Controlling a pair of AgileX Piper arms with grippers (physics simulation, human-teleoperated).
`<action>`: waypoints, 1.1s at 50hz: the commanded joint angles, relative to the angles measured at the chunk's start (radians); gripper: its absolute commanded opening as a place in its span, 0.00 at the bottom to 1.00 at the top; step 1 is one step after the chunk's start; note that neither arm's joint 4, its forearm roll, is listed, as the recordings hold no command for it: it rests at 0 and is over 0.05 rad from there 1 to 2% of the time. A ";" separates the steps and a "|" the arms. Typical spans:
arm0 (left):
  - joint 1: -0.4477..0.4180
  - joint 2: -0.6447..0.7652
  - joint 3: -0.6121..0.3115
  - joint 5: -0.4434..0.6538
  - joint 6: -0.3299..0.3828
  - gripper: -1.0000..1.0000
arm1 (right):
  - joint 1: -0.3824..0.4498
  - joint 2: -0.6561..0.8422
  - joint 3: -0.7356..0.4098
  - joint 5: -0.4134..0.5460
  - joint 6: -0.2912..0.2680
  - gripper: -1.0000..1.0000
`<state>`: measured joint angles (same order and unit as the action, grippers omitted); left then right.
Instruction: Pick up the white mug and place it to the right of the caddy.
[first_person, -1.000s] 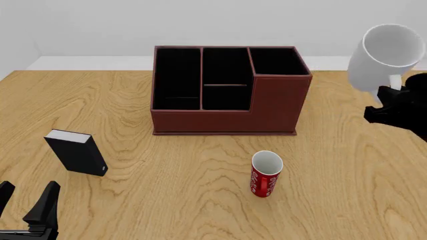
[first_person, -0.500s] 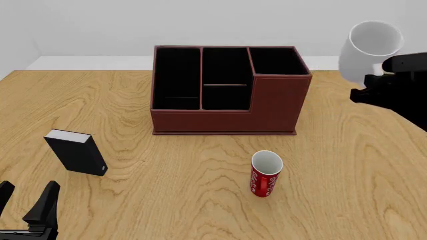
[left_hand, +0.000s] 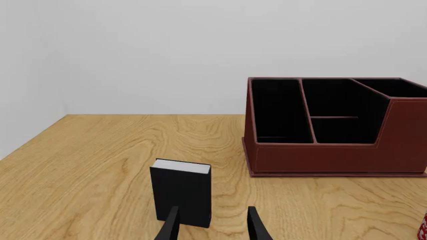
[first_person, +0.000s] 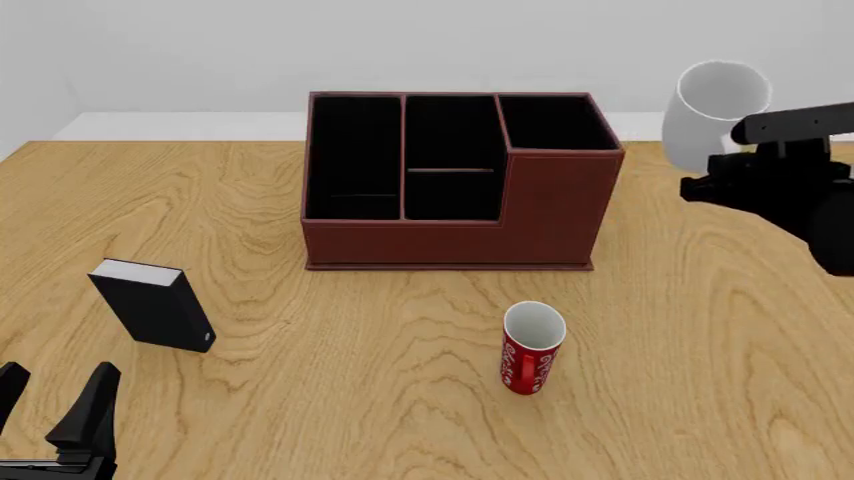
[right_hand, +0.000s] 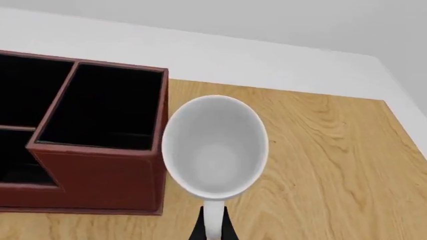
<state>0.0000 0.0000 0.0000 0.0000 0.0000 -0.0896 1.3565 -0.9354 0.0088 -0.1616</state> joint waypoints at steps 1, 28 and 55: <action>0.000 0.000 0.000 0.000 0.000 1.00 | -0.005 0.050 -0.020 -0.019 0.023 0.00; 0.000 0.000 0.000 0.000 0.000 1.00 | -0.024 0.183 -0.113 0.034 0.055 0.00; 0.000 0.000 0.000 0.000 0.000 1.00 | -0.033 0.272 -0.155 0.068 0.052 0.00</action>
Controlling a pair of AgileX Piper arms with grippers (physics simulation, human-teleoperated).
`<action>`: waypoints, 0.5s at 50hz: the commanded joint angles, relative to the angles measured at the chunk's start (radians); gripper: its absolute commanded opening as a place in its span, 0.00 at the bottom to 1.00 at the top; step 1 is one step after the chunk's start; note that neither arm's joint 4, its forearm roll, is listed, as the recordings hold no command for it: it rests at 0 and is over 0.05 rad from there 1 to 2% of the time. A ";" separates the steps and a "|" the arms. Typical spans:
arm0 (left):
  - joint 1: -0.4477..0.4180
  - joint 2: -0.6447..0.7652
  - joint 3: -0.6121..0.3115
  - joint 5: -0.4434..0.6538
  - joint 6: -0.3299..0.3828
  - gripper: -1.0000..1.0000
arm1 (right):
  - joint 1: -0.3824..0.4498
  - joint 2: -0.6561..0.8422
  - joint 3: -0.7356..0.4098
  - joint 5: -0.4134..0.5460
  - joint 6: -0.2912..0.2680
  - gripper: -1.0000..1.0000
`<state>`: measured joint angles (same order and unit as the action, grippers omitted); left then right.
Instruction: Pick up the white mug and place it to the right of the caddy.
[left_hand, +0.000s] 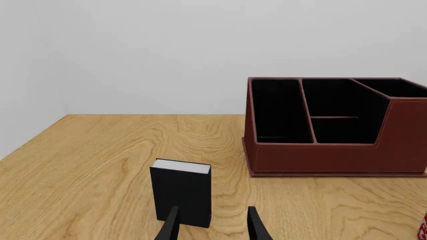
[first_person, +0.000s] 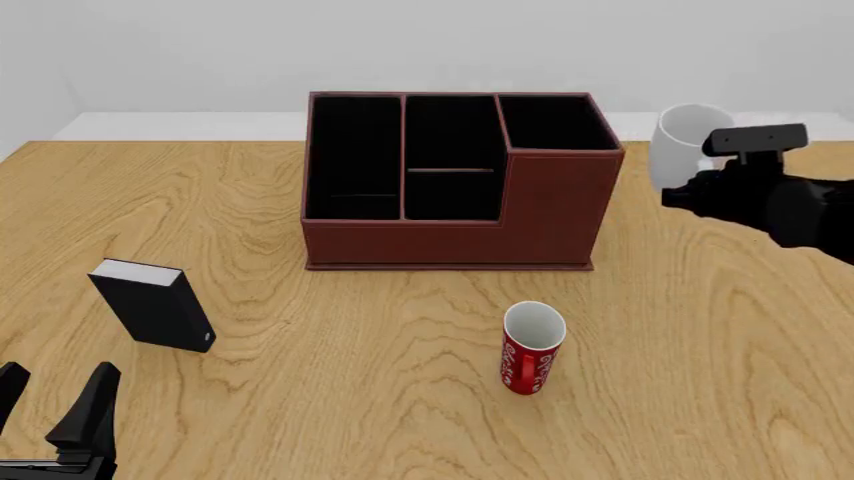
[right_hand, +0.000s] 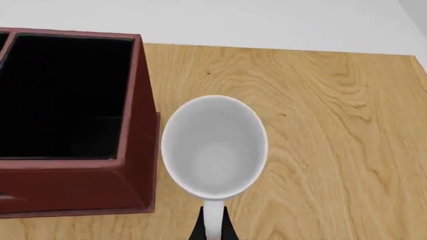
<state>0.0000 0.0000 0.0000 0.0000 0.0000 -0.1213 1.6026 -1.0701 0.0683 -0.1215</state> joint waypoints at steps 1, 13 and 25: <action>0.000 0.000 0.000 0.000 0.000 1.00 | -0.005 0.030 -0.021 0.007 0.011 0.00; 0.000 0.000 0.000 0.000 0.000 1.00 | -0.002 0.051 -0.023 0.001 0.019 0.00; 0.000 0.000 0.000 0.000 0.000 1.00 | 0.013 0.097 -0.023 -0.017 0.022 0.00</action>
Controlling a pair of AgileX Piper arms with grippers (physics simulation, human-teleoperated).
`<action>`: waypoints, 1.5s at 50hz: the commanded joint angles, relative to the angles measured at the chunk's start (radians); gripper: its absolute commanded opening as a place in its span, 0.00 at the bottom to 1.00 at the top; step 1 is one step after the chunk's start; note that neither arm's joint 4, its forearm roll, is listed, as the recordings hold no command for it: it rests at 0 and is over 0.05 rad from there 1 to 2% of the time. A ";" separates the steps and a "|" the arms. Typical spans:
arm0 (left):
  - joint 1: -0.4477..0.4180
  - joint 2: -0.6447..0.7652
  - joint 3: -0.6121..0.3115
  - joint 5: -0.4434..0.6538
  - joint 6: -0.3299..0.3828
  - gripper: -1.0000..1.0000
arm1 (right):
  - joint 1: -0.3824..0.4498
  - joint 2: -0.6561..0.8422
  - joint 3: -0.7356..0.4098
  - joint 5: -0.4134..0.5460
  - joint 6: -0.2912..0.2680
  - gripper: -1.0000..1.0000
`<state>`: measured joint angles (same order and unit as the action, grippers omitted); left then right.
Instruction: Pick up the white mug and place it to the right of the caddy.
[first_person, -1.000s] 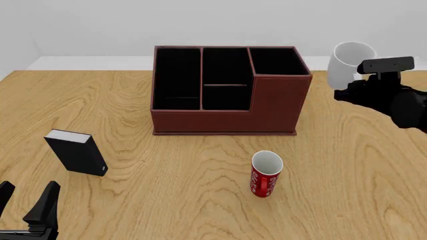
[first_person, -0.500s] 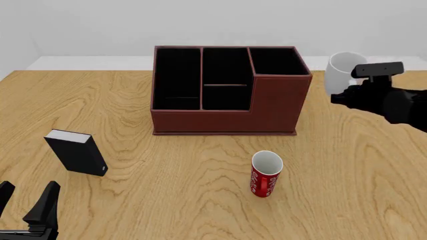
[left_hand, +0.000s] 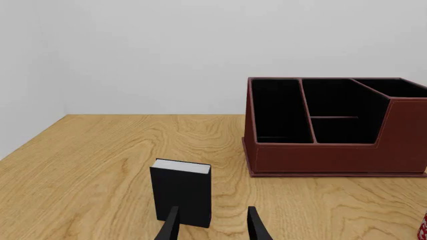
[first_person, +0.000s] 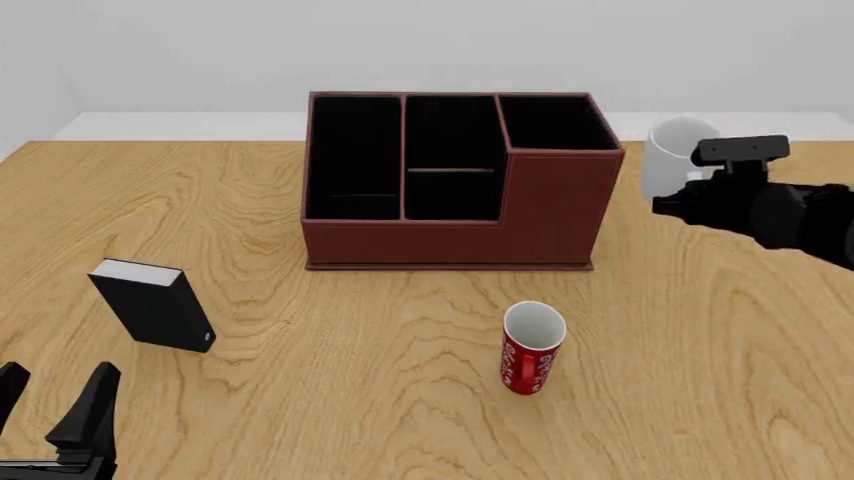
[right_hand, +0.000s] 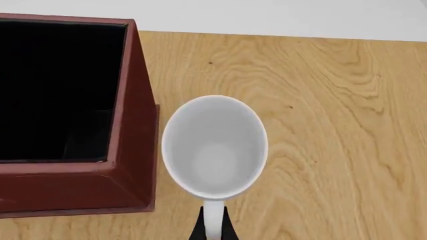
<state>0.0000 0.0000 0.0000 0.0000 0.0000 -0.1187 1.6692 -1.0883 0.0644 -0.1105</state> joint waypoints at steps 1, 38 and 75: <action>0.000 0.000 0.000 0.000 0.000 1.00 | 0.011 0.032 -0.003 -0.014 0.011 0.00; 0.000 0.000 0.000 0.000 0.000 1.00 | 0.018 0.115 0.025 -0.095 0.025 0.00; 0.000 0.000 0.000 0.000 0.000 1.00 | 0.034 0.211 0.037 -0.159 0.045 0.00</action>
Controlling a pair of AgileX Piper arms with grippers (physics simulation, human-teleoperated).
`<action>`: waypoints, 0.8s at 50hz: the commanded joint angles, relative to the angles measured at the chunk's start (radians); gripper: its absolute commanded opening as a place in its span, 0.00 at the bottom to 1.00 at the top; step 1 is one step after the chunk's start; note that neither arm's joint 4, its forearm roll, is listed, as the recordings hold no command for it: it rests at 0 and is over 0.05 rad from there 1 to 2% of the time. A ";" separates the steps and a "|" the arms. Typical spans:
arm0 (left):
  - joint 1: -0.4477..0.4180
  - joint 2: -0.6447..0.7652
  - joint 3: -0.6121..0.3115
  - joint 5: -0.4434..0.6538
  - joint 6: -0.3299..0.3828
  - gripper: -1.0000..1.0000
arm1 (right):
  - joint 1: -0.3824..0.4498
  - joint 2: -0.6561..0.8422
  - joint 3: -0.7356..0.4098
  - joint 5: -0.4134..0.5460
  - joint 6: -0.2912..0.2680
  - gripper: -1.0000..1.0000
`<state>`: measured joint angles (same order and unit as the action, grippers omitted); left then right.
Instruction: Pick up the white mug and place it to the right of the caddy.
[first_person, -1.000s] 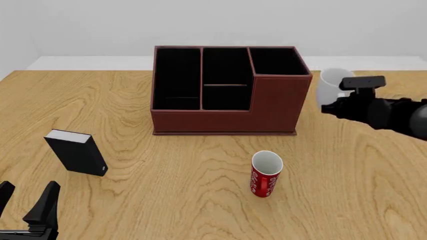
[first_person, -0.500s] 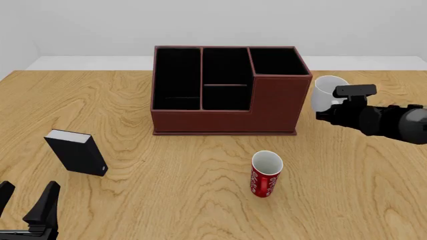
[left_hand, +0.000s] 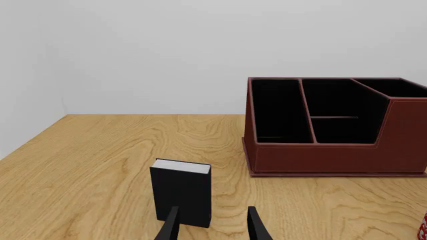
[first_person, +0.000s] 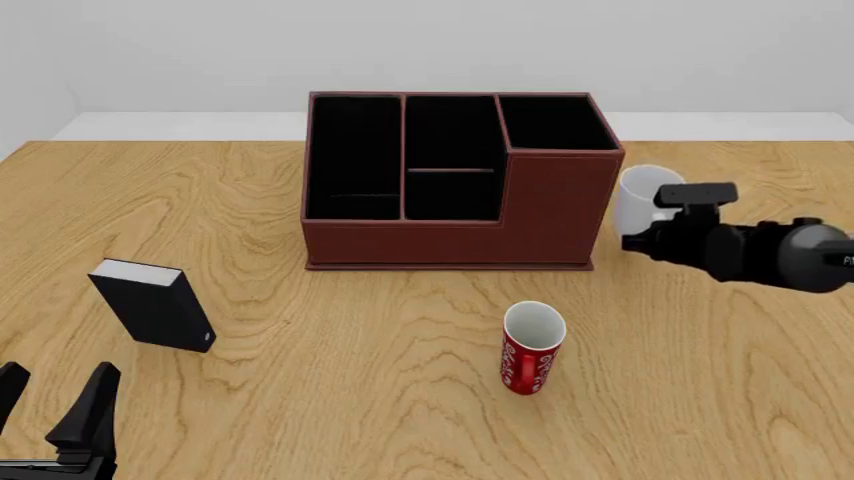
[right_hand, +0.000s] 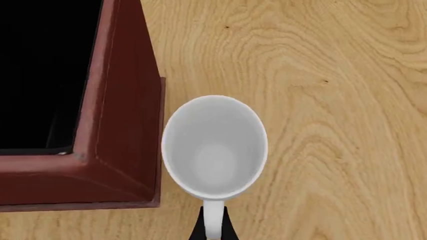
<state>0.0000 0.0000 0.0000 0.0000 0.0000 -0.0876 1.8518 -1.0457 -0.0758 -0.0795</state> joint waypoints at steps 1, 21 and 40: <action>0.000 0.000 0.000 0.000 0.000 1.00 | 0.001 0.035 -0.003 -0.024 0.008 0.00; 0.000 0.000 0.000 0.000 0.000 1.00 | 0.009 0.083 0.007 -0.058 0.024 0.00; 0.000 0.000 0.000 0.000 0.000 1.00 | -0.001 0.125 0.012 -0.082 0.025 0.00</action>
<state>0.0000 0.0000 0.0000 0.0000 0.0000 -0.0873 1.9319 -1.0349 -0.1452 -0.0712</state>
